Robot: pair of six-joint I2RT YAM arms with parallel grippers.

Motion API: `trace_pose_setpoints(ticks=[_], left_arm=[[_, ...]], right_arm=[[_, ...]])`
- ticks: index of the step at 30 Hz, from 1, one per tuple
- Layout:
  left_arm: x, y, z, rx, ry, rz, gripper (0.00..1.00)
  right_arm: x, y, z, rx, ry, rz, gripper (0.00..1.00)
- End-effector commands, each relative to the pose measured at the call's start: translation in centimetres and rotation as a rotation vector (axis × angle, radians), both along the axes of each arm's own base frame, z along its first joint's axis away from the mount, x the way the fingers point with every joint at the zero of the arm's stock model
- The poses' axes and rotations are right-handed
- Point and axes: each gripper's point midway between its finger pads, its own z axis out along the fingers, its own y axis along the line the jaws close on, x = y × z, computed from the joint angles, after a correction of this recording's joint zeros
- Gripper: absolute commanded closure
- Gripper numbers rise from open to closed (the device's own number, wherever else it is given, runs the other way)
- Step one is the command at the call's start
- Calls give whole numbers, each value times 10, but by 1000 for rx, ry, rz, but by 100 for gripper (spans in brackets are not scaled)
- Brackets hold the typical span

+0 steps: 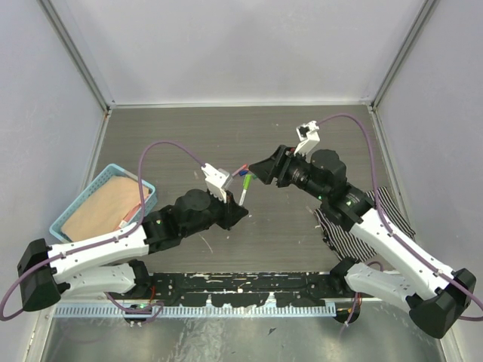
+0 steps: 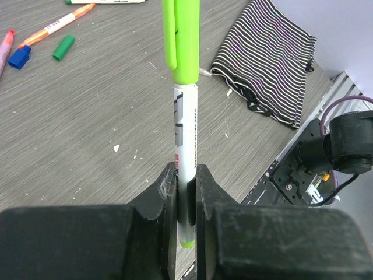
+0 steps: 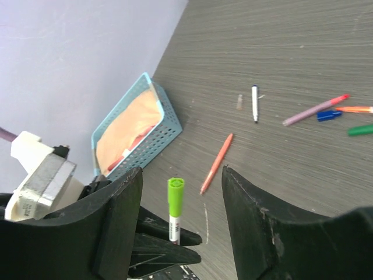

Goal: Insert the pens into the pen caps
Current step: Insert the pen cap onto the pen, then press the pen cap onto the pen.

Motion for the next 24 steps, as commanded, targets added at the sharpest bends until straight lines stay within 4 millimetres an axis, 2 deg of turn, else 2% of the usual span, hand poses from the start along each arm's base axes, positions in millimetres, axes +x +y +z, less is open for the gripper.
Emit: trace_pose_setpoints(ticks=[1,14,18,24], left_arm=[[1,1,10,-21,-28,2,100],[-5,-3,17,-60,-46,-49,100],[-5,-4,19,-59,-51,-53,100],[-4,-6,24,-64,-57,-56,100]], right_arm=[[-8,16,37,124,-90,95,39],[-6,23,19,91,-47,120,48],[-12,30,22,103,-58,181,53],[-15,30,25,100,-69,194,59]])
